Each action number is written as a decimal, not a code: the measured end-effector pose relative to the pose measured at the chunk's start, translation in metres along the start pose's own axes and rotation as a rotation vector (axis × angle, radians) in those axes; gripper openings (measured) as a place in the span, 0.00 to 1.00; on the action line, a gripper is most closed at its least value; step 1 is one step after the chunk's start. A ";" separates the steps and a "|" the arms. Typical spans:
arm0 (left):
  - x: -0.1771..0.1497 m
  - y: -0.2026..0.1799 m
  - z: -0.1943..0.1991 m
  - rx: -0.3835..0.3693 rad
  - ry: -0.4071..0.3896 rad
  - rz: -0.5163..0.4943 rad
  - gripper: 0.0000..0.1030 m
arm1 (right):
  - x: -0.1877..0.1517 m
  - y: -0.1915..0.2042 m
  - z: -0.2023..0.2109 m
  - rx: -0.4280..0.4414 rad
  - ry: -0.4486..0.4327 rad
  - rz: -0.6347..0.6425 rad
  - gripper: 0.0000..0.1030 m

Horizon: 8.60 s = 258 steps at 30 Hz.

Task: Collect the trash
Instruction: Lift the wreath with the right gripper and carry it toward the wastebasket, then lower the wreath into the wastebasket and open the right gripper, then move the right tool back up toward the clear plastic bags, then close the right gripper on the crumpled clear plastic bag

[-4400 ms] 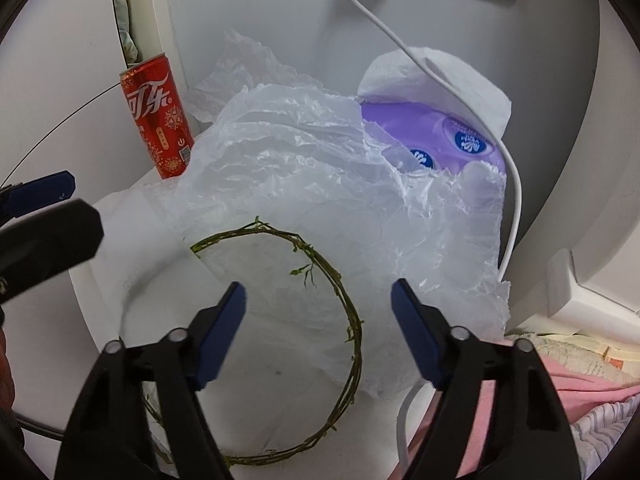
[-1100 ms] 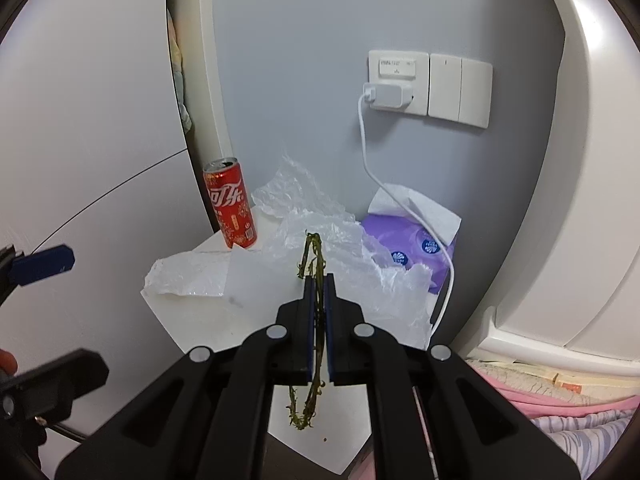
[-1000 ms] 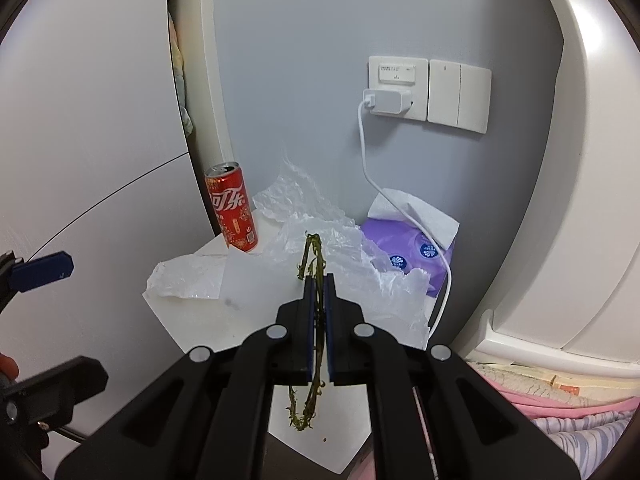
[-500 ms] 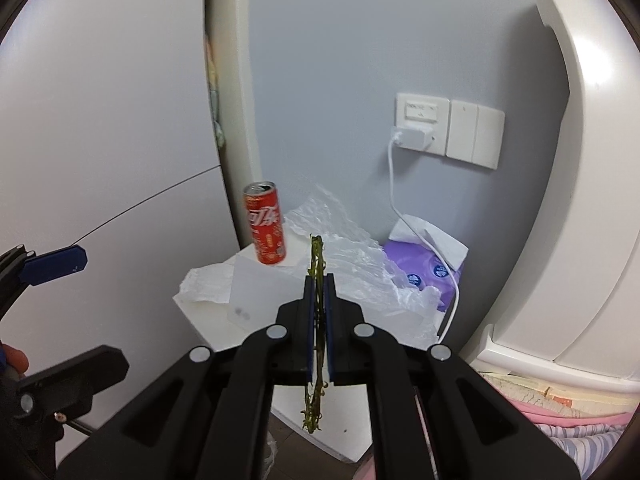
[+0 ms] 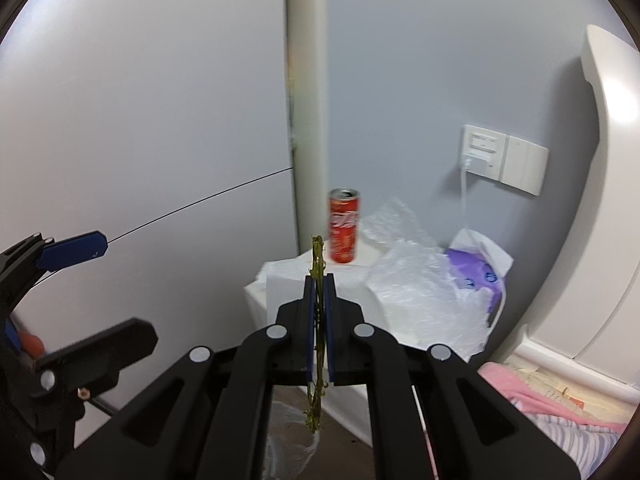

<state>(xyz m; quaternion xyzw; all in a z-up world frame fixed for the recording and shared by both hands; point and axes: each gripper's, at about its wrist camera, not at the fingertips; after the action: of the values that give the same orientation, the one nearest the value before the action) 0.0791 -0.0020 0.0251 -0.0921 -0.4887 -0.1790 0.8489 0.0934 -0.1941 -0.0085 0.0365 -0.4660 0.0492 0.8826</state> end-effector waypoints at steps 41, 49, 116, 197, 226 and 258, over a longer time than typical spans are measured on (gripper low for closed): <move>-0.146 0.056 0.101 0.245 0.096 0.178 0.96 | -0.099 0.144 0.023 0.260 0.133 0.176 0.06; -0.169 0.059 0.080 0.227 0.150 0.198 0.96 | -0.119 0.146 0.007 0.268 0.191 0.185 0.06; -0.329 0.119 -0.170 0.049 0.571 0.398 0.96 | -0.271 0.145 -0.275 0.477 0.749 0.402 0.06; -0.172 0.066 -0.108 0.103 0.306 0.295 0.96 | -0.116 0.042 -0.126 0.153 0.356 0.287 0.93; -0.023 -0.043 -0.143 -0.065 0.161 0.068 0.95 | -0.038 -0.079 -0.071 -0.070 0.215 0.071 0.93; 0.021 -0.102 -0.292 -0.184 0.224 -0.027 0.95 | -0.027 -0.204 -0.161 -0.162 0.312 -0.079 0.93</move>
<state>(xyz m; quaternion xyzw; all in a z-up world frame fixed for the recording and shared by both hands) 0.2817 -0.1967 -0.1060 -0.1426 -0.3735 -0.2436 0.8836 0.2346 -0.3798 -0.1257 -0.0246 -0.3239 -0.0181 0.9456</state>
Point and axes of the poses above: each gripper's, at about its wrist camera, not at the fingertips, and z roughly against the way its jaws point, y to its left, x to its top, and after that the axes turned 2 degrees about y, right-handed
